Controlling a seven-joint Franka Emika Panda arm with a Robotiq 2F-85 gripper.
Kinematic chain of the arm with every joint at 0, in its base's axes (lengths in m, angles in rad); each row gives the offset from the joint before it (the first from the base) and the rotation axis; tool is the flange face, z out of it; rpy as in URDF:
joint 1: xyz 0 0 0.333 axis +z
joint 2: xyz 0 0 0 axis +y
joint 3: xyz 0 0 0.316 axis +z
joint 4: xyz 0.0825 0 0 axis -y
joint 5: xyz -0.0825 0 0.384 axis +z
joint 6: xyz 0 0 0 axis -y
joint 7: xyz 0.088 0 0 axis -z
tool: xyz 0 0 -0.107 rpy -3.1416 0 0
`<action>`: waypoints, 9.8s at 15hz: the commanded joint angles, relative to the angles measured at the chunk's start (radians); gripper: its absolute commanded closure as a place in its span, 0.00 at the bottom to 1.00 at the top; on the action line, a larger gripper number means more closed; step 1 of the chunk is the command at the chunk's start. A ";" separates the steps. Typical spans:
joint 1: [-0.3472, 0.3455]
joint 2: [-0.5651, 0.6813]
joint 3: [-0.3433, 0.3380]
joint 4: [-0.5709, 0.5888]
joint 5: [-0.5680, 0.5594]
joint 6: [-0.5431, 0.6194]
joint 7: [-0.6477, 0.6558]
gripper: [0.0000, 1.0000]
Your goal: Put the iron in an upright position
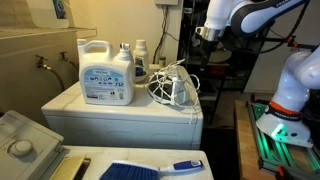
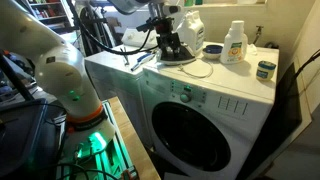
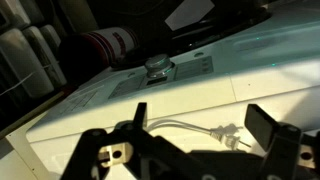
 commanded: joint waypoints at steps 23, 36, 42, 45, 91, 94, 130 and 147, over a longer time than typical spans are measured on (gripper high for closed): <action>0.108 0.484 0.043 0.500 0.243 0.072 0.394 0.00; 0.182 0.600 -0.015 0.606 0.137 -0.049 0.539 0.65; 0.236 0.601 -0.007 0.651 -0.094 -0.239 0.787 0.84; 0.253 0.610 -0.006 0.645 -0.164 -0.250 0.874 0.84; 0.457 0.849 0.108 0.608 -1.356 -0.748 1.678 0.84; 0.469 0.875 0.115 0.598 -1.417 -0.782 1.774 0.84; 0.480 1.103 0.203 0.619 -1.413 -1.076 2.225 0.84; 0.473 1.110 0.207 0.660 -1.255 -1.000 2.206 0.02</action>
